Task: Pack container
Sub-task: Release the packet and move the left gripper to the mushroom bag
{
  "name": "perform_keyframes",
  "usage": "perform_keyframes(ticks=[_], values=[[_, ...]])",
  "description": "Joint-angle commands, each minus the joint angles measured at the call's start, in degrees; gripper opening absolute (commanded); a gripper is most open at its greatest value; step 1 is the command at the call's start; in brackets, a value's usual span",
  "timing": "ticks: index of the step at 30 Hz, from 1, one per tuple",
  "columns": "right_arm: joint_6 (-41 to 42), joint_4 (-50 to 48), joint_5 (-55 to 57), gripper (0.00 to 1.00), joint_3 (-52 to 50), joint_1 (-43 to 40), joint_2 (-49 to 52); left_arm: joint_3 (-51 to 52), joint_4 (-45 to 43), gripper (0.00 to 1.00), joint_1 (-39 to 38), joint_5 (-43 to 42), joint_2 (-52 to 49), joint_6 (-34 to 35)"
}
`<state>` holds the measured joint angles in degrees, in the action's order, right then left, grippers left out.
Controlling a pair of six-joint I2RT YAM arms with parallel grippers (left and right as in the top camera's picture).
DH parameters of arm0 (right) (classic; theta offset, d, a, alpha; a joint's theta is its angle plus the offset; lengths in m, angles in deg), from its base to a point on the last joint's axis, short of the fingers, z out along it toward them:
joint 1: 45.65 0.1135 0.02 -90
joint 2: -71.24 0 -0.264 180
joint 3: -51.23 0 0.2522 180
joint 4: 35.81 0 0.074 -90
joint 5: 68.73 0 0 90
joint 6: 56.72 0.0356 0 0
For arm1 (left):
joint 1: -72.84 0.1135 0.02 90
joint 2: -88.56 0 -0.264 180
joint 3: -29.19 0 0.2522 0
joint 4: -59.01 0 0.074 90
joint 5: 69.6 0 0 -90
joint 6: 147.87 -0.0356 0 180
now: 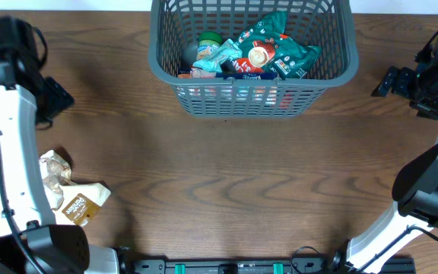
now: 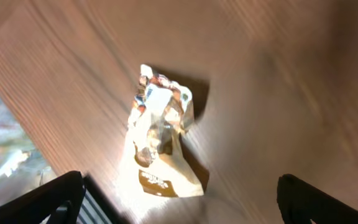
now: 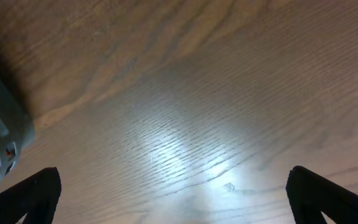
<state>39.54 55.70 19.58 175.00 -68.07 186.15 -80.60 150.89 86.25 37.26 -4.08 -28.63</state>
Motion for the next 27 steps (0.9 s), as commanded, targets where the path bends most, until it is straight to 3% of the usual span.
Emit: perform_keyframes(ticks=[1, 5, 13, 27], values=[[-0.79, -0.26, 0.15, 0.99, -0.33, 0.37, 0.50, 9.88, -3.37, 0.98, 1.03, 0.76, 5.49, 5.75], [-0.76, -0.66, 0.15, 0.99, -0.33, 0.37, 0.50, 22.56, -11.43, 0.98, 4.11, -2.10, 9.68, 6.14], [-0.76, -0.74, 0.15, 0.99, -0.33, 0.37, 0.50, 36.72, -26.23, 0.99, 11.58, -12.48, 10.75, -2.49], [-0.76, -0.35, 0.15, 0.99, -0.33, 0.37, 0.50, 41.53, -33.33, 0.98, 17.70, -13.49, 10.32, -17.07]])
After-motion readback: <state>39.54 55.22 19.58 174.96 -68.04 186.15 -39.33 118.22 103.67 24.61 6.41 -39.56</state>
